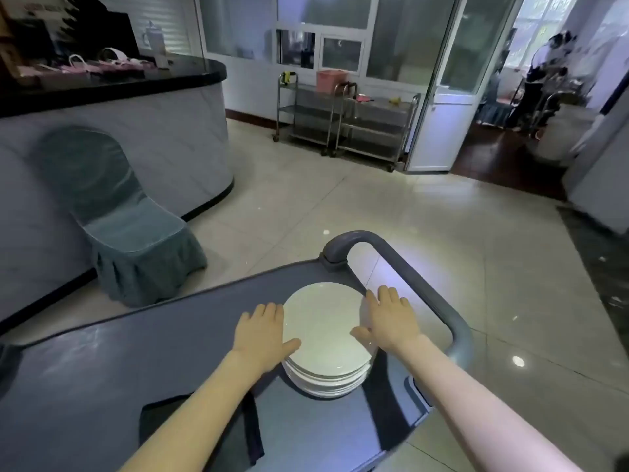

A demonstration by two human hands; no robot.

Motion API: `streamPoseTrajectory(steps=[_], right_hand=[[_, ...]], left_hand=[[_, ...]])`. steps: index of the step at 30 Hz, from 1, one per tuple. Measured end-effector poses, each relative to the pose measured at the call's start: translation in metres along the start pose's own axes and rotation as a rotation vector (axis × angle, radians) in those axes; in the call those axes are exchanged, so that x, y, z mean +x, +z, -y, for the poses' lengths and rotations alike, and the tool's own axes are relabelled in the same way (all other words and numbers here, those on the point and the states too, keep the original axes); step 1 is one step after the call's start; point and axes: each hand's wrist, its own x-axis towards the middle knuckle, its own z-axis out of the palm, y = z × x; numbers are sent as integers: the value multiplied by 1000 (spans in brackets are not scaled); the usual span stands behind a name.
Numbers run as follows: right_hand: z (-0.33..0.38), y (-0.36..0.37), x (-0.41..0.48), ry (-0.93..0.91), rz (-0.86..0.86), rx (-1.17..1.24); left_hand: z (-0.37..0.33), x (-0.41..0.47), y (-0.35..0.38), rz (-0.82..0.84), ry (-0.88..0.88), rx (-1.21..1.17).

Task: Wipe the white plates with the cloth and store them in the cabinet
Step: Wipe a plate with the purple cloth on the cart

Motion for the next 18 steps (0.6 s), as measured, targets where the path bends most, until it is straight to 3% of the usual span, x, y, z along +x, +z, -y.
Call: streamPoseTrajectory(steps=[3, 7, 11, 18], right_hand=[[-11, 8, 9, 23, 69, 86], [-18, 13, 21, 20, 164, 336], [-20, 19, 26, 51, 163, 507], [-19, 22, 26, 41, 146, 650]], left_hand=[[-5, 6, 10, 58, -50, -64], [-6, 15, 19, 116, -186, -465], [-10, 15, 22, 97, -361, -800], [-14, -7, 16, 20, -502, -1079]])
